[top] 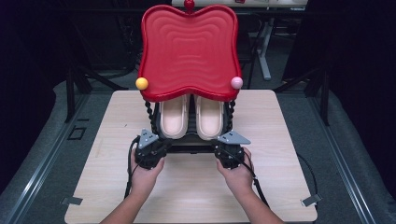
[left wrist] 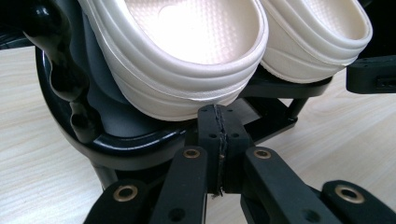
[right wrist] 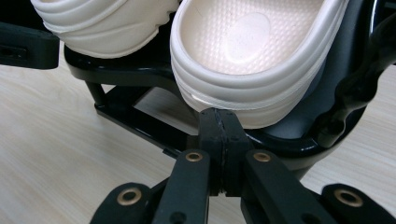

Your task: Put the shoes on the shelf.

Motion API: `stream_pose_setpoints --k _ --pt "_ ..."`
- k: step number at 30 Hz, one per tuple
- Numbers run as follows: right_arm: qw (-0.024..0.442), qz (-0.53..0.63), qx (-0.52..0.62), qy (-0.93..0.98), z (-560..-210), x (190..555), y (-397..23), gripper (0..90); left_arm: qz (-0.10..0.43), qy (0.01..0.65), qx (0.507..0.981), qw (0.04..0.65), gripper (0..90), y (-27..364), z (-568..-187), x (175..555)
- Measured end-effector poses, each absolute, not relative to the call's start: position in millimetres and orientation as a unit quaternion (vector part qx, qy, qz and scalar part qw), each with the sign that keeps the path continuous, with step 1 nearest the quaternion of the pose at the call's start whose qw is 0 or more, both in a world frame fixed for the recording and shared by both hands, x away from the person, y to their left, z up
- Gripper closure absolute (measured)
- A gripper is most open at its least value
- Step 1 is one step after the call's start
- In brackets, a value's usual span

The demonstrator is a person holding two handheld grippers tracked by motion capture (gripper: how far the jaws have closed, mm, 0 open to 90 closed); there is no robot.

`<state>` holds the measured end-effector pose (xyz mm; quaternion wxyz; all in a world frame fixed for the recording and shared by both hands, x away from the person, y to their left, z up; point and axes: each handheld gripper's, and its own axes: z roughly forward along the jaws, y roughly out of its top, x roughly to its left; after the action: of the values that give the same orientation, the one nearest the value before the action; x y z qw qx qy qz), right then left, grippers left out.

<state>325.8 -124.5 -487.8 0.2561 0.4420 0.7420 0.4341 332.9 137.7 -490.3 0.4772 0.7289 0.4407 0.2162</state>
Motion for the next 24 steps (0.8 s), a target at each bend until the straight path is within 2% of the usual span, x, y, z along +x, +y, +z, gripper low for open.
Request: stream_pose_setpoints --k 24 --pt "0.248 0.437 0.449 0.739 -492.6 346.3 -105.4 90.0 0.202 0.45 0.732 0.469 89.5 117.4 -498.4 354.7"
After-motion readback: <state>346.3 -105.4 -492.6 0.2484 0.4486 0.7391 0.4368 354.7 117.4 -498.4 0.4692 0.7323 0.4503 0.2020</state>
